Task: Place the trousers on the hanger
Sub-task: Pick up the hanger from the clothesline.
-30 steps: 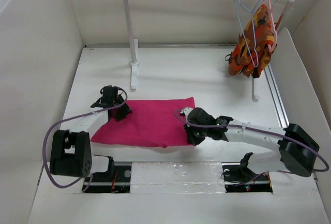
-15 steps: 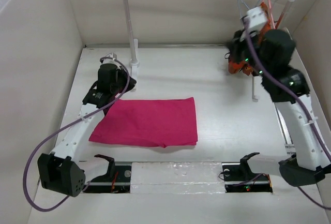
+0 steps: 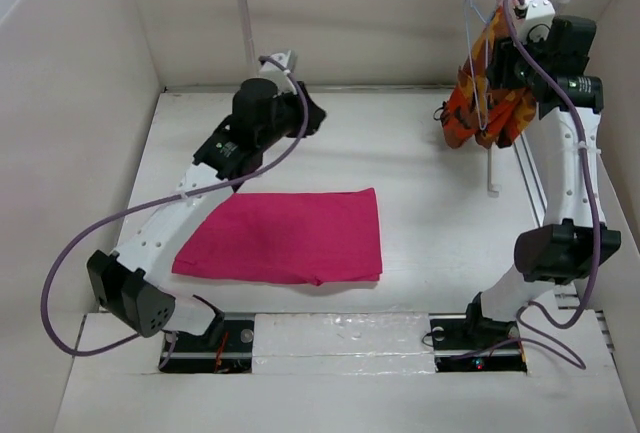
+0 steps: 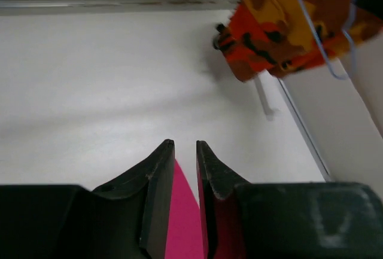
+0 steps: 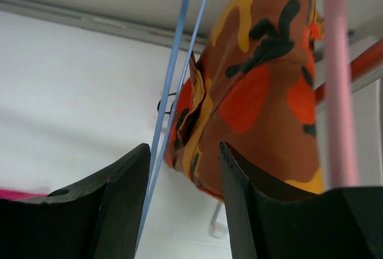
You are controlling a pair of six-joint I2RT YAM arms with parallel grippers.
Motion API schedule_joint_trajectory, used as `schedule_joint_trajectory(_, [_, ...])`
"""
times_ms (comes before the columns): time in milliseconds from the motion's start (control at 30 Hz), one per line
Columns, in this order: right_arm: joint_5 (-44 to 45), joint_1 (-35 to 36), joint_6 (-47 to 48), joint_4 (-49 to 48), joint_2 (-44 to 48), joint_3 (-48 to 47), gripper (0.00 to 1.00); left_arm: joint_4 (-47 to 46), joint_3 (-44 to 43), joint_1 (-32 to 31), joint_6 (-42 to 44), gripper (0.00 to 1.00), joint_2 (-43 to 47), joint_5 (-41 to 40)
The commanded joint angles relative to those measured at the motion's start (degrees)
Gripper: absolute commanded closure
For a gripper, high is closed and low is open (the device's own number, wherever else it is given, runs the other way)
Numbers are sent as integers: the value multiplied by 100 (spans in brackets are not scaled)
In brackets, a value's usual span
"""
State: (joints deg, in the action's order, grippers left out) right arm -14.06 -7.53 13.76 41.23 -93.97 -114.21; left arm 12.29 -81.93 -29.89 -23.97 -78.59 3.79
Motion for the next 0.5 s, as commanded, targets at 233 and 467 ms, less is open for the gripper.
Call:
schedule_joint_trajectory(233, [-624,-73,83,-615,423,1014,62,-527,1380,-412,-618,74,782,245])
schedule_joint_trajectory(467, [-370,-73,48,-1091,845,1586,100,-500,1997,-412,-689,67,1118,227])
